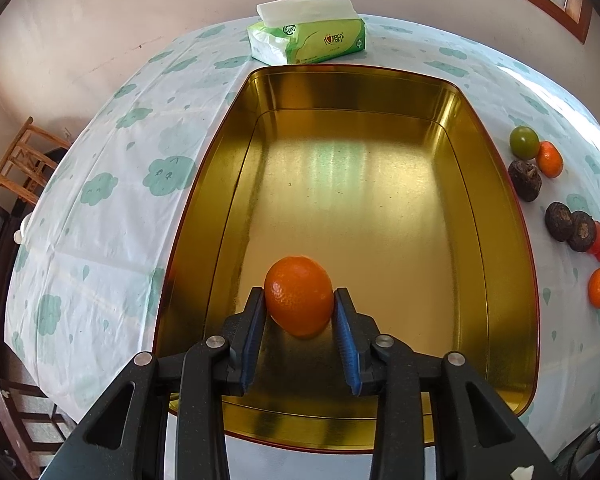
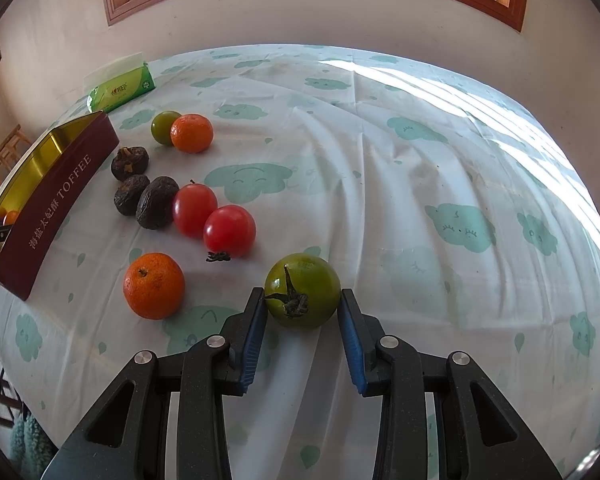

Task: Organize fruits
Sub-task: 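Carry the orange into the gold tin tray and open the left tool, then carry the green tomato into the tray beside the orange, open the right tool, then grasp a red tomato with the right tool while the left tool returns toward the fruit, then close the left tool around the second mandarin orange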

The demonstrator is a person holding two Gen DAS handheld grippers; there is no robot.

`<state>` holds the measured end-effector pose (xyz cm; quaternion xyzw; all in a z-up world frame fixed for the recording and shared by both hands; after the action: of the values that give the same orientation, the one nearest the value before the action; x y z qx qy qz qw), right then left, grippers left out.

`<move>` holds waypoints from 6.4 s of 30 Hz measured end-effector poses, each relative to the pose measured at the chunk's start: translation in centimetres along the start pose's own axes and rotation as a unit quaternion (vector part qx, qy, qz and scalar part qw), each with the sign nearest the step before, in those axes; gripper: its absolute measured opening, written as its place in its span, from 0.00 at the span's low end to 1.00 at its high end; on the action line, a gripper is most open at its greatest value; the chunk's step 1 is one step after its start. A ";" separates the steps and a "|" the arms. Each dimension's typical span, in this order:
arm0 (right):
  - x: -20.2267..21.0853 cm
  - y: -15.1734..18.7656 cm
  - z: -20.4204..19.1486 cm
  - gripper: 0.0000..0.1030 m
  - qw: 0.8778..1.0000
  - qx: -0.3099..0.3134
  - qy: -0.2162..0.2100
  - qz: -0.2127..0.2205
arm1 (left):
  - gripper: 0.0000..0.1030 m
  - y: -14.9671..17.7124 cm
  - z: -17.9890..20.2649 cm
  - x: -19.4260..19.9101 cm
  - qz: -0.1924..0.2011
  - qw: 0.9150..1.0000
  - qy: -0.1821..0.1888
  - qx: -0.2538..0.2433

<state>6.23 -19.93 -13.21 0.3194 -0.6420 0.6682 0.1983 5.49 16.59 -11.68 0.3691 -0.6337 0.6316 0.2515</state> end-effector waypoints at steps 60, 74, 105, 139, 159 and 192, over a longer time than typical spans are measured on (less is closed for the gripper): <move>0.2 -8.3 -28.8 0.36 0.956 0.156 -0.246 0.036 | 0.72 1.4 -10.4 5.7 0.087 0.986 -0.055 0.129; -3.5 -6.8 -31.7 0.36 0.957 0.196 -0.216 -0.003 | 0.73 2.2 -10.8 5.7 0.082 0.986 -0.062 0.133; -4.7 -5.5 -32.0 0.37 0.949 0.257 -0.184 -0.011 | 0.74 2.7 -11.0 6.0 0.081 0.983 -0.046 0.161; 2.4 -7.3 -10.6 0.63 0.991 0.068 -0.098 0.062 | 0.73 -0.4 -0.1 8.2 0.108 0.990 0.048 0.080; -1.2 -3.2 -3.3 0.40 0.996 0.041 -0.073 0.007 | 0.73 -1.3 10.7 8.7 0.101 0.988 0.114 -0.024; -3.0 -2.6 6.7 0.31 0.999 -0.021 0.017 0.045 | 0.73 0.8 23.8 6.6 0.083 0.973 0.189 -0.103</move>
<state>11.25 -25.80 -13.51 0.2747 -0.6659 0.6683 0.1857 4.35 -7.94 -8.79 0.1610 -0.6647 0.6399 0.3503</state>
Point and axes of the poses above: each gripper's, at about its wrist camera, not at the fingertips, and x roughly against the way its jaws point, z to its right, y to its underside, the point moved 7 cm from there along -x, roughly the way its jaws point, and after that the axes turned 12 degrees about z, right-handed, at the moved point
